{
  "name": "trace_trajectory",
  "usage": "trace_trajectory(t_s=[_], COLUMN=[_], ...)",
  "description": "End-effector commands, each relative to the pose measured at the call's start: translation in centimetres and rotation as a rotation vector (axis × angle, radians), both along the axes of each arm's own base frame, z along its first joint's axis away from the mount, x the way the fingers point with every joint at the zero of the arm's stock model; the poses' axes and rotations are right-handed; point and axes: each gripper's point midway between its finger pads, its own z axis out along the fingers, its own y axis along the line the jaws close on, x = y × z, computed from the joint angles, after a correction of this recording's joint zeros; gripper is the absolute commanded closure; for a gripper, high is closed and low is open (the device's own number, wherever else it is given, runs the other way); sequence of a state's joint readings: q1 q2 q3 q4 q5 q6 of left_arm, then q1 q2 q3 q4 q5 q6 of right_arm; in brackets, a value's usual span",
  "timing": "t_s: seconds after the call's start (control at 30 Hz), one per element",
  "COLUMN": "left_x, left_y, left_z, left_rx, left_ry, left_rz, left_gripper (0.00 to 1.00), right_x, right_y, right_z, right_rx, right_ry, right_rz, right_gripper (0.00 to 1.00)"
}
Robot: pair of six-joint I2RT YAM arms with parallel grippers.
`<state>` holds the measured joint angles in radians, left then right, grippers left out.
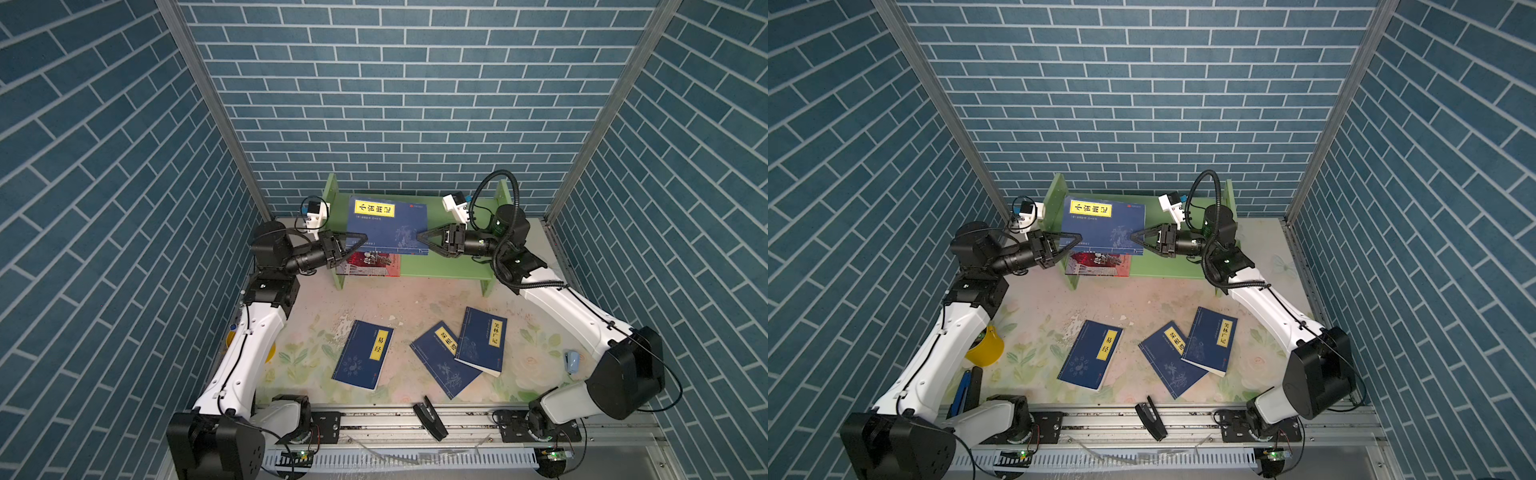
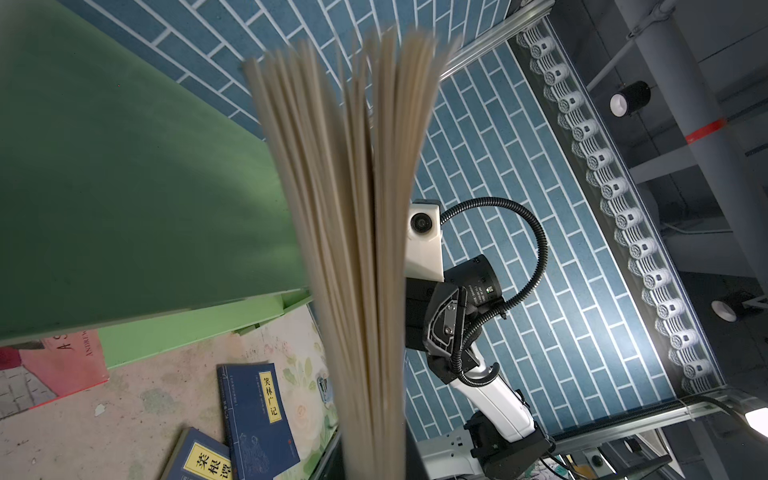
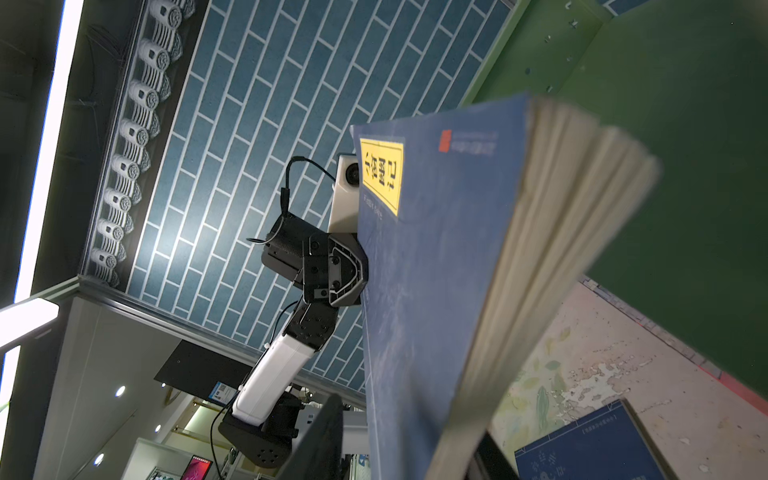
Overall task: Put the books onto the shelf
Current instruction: 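Lower the blue book flat onto the upper tier with both grippers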
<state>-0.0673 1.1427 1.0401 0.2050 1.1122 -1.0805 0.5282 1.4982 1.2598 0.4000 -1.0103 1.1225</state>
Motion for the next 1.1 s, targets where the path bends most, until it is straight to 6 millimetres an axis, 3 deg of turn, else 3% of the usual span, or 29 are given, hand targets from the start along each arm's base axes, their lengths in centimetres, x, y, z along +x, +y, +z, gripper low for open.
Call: trace_trajectory(t_s=[0.0,0.23,0.33,0.37,0.4,0.43,0.53,0.8,0.9,1.0,1.07], left_x=[0.2,0.8,1.1,1.2,1.2,1.2,0.8,-2.2,-3.1,-3.0,-2.0], left_y=[0.4,1.1,1.1,1.3,1.4,1.6,2.6,4.4,4.7,4.6,5.3], left_z=[1.1,-0.4,-0.8,-1.1,-1.3,-1.5,-1.4,2.3,4.4,5.6,5.3], left_rx=[-0.027,-0.014,0.0,0.013,0.036,0.06,0.15,0.476,0.52,0.503,0.52], left_ry=[-0.041,0.0,0.005,0.006,0.003,-0.006,-0.053,-0.24,-0.324,-0.351,-0.314], left_rz=[0.022,0.054,0.053,0.061,0.07,0.078,0.116,0.161,0.183,0.188,0.234], left_gripper=[1.0,1.0,1.0,0.88,0.66,0.55,0.43,0.36,0.36,0.36,0.36], right_x=[0.5,0.9,1.4,1.6,1.7,1.9,2.5,5.1,5.6,6.4,6.8], right_y=[0.5,2.6,3.0,2.9,3.0,3.0,2.9,2.6,3.2,3.6,3.7], right_z=[1.9,1.9,2.0,2.2,2.3,2.3,2.2,-0.1,0.0,-0.4,-0.5], right_rx=[0.078,0.088,0.094,0.098,0.099,0.095,0.055,-0.207,-0.203,-0.234,-0.24], right_ry=[-0.033,-0.032,-0.025,-0.027,-0.025,-0.024,-0.03,0.002,0.009,0.023,0.022], right_rz=[-0.013,0.018,0.003,-0.008,-0.018,-0.029,-0.067,-0.207,-0.197,-0.21,-0.22], right_gripper=[0.6,0.8,1.0,1.0,1.0,1.0,1.0,1.0,1.0,1.0,1.0])
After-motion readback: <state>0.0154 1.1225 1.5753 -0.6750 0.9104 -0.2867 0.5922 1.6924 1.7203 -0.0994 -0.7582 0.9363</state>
